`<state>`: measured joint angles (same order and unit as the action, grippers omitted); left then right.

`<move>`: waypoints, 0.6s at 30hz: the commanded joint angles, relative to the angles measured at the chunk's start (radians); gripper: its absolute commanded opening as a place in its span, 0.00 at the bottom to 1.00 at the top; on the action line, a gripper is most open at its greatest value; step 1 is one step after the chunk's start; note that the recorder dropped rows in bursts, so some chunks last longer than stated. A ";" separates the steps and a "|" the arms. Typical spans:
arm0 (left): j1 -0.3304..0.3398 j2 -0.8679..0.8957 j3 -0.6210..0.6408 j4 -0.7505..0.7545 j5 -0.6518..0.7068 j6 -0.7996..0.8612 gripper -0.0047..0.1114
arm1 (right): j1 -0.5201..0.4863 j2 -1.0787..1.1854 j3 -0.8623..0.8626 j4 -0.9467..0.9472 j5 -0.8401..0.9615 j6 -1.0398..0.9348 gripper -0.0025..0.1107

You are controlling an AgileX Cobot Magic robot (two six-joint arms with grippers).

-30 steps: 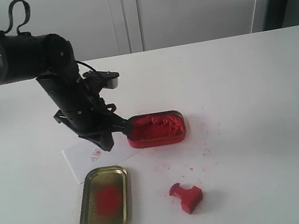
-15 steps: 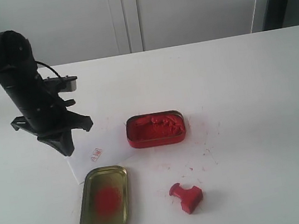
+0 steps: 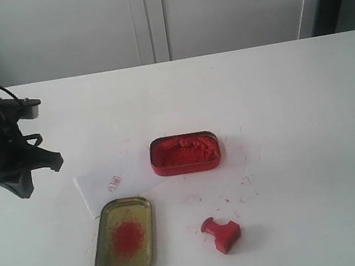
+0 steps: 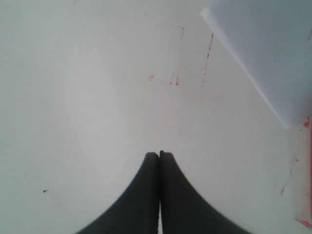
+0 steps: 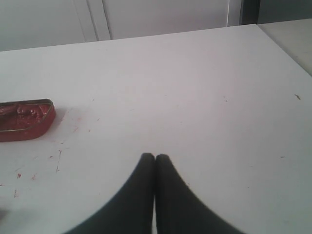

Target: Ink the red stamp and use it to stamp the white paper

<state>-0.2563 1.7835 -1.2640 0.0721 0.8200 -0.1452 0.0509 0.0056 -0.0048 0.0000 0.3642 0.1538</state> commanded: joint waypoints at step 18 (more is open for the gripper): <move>0.001 -0.308 0.178 0.003 -0.036 -0.024 0.04 | -0.001 -0.006 0.005 0.000 -0.014 0.000 0.02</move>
<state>-0.2563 1.5084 -1.1070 0.0757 0.7736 -0.1598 0.0509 0.0056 -0.0048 0.0000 0.3642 0.1538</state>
